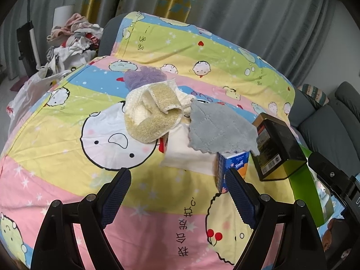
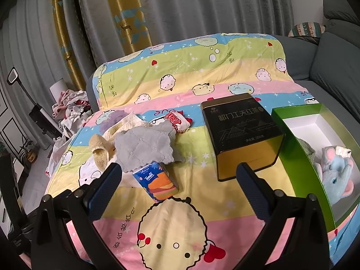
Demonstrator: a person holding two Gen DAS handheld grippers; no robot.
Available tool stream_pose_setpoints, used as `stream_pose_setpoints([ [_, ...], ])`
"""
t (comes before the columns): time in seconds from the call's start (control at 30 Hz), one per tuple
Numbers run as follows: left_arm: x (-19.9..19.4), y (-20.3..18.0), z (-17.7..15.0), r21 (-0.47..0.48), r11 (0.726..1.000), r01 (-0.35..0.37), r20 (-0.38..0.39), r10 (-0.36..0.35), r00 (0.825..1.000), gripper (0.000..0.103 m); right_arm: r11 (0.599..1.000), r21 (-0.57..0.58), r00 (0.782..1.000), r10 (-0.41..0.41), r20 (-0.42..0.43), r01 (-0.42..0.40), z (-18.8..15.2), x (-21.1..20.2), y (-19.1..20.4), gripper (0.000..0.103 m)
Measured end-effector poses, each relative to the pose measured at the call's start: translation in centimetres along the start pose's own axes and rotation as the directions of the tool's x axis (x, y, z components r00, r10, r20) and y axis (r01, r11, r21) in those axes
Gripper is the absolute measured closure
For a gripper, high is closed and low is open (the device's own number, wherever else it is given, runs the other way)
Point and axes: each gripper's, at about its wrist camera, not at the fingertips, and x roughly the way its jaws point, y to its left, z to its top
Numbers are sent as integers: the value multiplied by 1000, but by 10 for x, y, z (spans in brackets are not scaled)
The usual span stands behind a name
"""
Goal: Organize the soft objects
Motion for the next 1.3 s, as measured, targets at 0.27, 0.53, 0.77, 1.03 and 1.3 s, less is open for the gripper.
stream_pose_setpoints([
  [0.27, 1, -2, -1, 7, 1000, 2, -13, -2, 1000, 17, 1000, 3, 1000, 6, -11, -6, -1, 2, 0, 2],
  [0.53, 2, -2, 0, 8, 1000, 1, -12, -1, 1000, 17, 1000, 0, 1000, 9, -13, -9, -1, 1, 0, 2],
  [0.77, 4, 1, -2, -6, 1000, -5, -26, 5, 1000, 17, 1000, 1, 1000, 5, -12, -5, 0, 2, -1, 3],
  [1.03, 3, 1, -3, -2, 1000, -7, -26, 7, 1000, 17, 1000, 5, 1000, 10, -17, -10, 1, 3, -4, 3],
  [1.3, 4, -2, -3, 0, 1000, -9, -38, 9, 999, 17, 1000, 11, 1000, -1, -21, 1, 3, 3, -9, 4],
])
